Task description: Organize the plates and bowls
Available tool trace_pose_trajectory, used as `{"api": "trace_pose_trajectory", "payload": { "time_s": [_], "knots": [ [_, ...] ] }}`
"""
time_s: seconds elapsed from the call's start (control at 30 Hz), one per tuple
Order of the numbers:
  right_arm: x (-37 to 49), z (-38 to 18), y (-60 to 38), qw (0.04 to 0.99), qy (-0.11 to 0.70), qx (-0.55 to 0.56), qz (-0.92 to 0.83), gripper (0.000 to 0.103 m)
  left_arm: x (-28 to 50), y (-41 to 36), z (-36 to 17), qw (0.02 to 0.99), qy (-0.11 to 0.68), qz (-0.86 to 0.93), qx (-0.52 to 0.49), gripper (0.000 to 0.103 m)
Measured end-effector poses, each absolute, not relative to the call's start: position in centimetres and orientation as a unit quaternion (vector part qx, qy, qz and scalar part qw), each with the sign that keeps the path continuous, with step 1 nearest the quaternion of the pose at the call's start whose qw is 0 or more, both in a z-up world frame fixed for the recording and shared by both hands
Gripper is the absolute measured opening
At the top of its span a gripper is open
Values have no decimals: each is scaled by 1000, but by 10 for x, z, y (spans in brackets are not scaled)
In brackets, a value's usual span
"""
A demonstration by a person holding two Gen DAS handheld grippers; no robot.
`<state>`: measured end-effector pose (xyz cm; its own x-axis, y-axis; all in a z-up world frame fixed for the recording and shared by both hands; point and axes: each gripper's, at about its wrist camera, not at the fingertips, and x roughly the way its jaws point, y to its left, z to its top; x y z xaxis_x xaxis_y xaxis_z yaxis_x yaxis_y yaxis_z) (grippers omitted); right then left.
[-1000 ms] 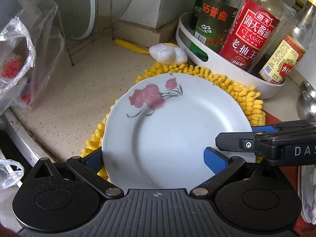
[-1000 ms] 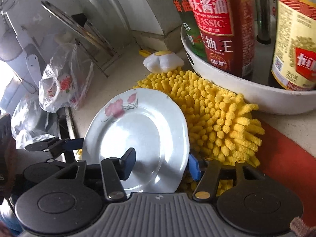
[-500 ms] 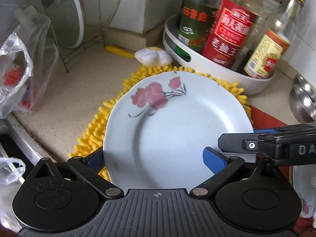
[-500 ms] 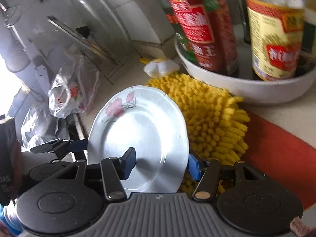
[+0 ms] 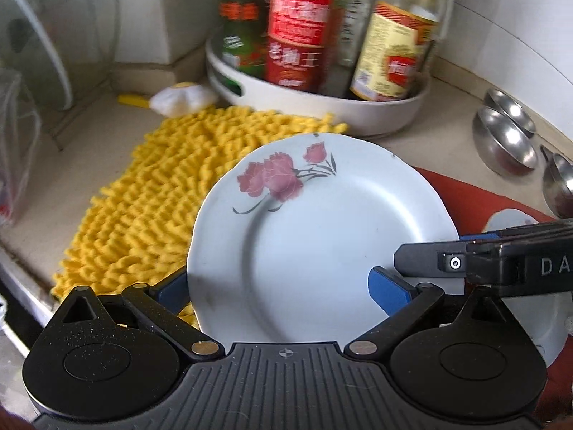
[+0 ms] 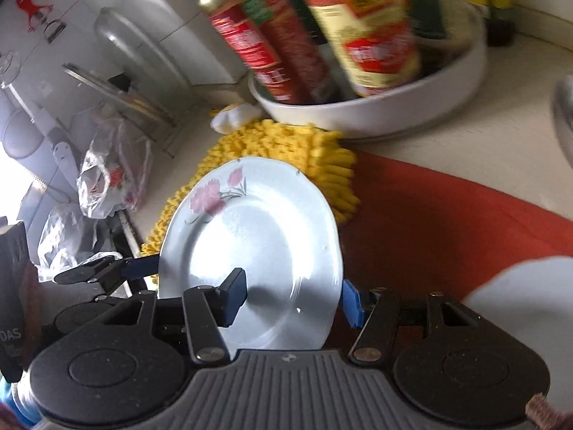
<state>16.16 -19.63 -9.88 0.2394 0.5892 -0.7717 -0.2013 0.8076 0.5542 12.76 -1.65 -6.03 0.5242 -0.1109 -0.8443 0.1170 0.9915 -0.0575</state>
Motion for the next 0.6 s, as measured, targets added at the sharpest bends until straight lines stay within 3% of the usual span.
{"api": "trace_pose_trajectory", "payload": {
  "time_s": [0.6],
  "knots": [
    [127,-73,-280,804,529,205,176,53,131,-101,-45,872,455,-173,50,102]
  ]
}}
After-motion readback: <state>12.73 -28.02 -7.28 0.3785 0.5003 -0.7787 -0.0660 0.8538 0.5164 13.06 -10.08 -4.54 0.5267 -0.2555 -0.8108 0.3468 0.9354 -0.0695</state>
